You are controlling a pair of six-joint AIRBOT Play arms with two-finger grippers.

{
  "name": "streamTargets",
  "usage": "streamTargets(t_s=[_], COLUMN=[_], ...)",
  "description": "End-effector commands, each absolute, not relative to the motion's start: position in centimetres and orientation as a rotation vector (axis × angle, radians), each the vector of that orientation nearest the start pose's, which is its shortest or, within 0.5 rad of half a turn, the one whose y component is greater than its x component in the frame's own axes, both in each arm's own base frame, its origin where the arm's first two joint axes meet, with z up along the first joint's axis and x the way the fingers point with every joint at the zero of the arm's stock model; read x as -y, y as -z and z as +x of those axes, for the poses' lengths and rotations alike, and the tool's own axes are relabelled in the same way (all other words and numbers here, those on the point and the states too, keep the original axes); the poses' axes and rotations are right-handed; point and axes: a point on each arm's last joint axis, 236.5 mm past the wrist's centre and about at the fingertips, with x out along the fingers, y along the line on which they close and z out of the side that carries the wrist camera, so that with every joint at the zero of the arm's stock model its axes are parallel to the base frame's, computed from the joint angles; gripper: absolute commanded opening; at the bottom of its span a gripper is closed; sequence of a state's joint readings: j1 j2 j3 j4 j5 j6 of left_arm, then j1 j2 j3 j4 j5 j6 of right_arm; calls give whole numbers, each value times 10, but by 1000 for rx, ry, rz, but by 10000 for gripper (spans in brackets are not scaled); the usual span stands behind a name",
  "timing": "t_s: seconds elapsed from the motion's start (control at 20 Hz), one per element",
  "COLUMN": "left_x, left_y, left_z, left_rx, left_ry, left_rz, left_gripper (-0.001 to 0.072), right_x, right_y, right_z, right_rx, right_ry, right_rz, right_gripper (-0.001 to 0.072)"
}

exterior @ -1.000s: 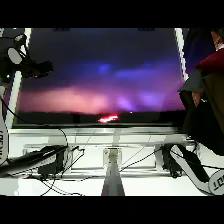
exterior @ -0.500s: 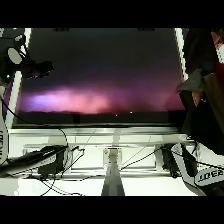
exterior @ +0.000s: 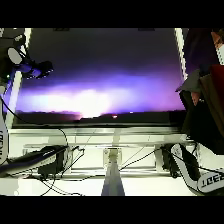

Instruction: Fold the clothes and pants, and hang the long-sleeved shirts on hangers.

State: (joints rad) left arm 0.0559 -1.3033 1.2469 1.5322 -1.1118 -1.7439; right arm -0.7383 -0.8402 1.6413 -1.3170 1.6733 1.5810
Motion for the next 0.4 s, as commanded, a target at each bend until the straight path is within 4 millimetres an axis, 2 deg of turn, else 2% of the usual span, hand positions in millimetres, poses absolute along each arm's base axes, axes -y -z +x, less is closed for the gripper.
streamTargets(t_s=[0.0, 0.1, 0.2, 0.35], left_x=[-15, -15, -15, -16], left_y=[-35, -35, -35, -35], left_z=[414, 414, 414, 414], left_rx=[-1161, -1161, -1161, -1161], left_ry=[-130, -131, -131, -131], left_rz=[-221, -221, -221, -221], left_gripper=[10, 10, 10, 10], right_x=[63, 53, 54, 50], right_y=[-304, -296, -285, -278], right_z=[278, 286, 292, 301], right_rx=[-718, -755, -800, -822], right_ry=[94, 55, 65, 36], right_rz=[253, 167, 116, 129], right_gripper=[120, 17, 17, 17])
